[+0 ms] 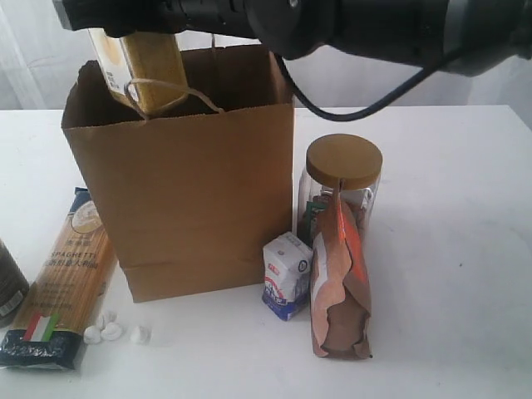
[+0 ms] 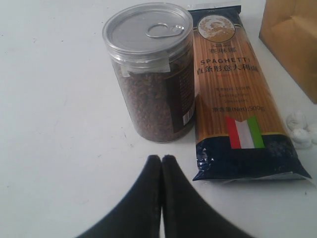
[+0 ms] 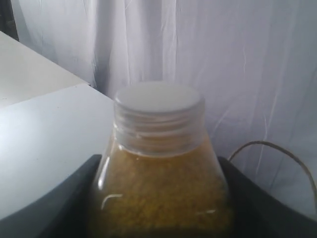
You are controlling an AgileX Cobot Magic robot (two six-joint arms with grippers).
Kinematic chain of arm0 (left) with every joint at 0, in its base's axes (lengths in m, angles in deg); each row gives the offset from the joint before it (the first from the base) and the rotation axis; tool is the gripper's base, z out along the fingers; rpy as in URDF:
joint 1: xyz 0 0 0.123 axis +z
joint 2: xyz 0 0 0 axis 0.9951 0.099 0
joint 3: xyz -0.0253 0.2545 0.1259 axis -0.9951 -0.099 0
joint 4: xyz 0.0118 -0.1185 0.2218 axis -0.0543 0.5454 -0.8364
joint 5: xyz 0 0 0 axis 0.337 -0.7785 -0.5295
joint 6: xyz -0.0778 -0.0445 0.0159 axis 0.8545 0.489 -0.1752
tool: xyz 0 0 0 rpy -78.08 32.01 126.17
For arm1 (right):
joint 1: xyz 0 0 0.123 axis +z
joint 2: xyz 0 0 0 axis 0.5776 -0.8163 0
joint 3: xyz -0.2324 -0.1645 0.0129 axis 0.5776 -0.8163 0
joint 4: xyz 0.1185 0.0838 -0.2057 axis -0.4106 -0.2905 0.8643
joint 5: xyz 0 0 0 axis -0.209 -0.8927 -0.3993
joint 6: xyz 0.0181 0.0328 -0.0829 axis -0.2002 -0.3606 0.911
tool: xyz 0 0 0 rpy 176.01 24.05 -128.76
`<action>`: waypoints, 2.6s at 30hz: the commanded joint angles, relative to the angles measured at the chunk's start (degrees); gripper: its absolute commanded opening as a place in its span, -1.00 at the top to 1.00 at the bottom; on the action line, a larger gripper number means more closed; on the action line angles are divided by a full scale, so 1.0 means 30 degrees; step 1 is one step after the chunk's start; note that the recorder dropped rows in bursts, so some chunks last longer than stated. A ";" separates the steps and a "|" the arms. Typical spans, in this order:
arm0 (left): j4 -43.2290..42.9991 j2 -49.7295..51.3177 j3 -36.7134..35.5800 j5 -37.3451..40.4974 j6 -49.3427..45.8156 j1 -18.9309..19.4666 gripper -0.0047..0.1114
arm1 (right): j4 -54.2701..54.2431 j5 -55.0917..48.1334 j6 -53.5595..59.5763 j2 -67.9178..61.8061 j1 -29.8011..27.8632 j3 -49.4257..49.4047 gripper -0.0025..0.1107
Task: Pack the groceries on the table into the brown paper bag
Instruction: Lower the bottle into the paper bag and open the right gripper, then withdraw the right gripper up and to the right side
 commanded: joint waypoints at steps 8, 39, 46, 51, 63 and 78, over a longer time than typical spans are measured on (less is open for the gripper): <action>0.0098 -0.0071 -0.0057 0.0160 0.0108 0.0105 0.92 | -0.0204 0.0834 0.0062 -0.0890 -0.0125 0.0199 0.81; 0.0098 -0.0071 -0.0057 0.0160 0.0108 0.0105 0.92 | -0.0204 -0.4228 0.0132 -0.1608 -0.0125 0.0092 -0.15; 0.0098 -0.0071 -0.0057 0.0160 0.0108 0.0105 0.92 | -0.0204 -0.4777 0.0234 -0.1608 -0.0125 0.0092 -0.15; 0.0098 -0.0071 -0.0057 0.0160 0.0108 0.0105 0.92 | -0.0204 -0.4777 0.0234 -0.1476 -0.0125 0.0092 -0.15; 0.0098 -0.0071 -0.0057 0.0160 0.0108 0.0105 0.92 | 0.0129 -0.7180 0.0234 0.2298 -0.0125 0.0092 -0.15; 0.0098 -0.0071 -0.0057 0.0160 0.0108 0.0105 0.92 | 0.9715 -1.5497 -0.6138 0.4795 -0.0125 0.0092 0.74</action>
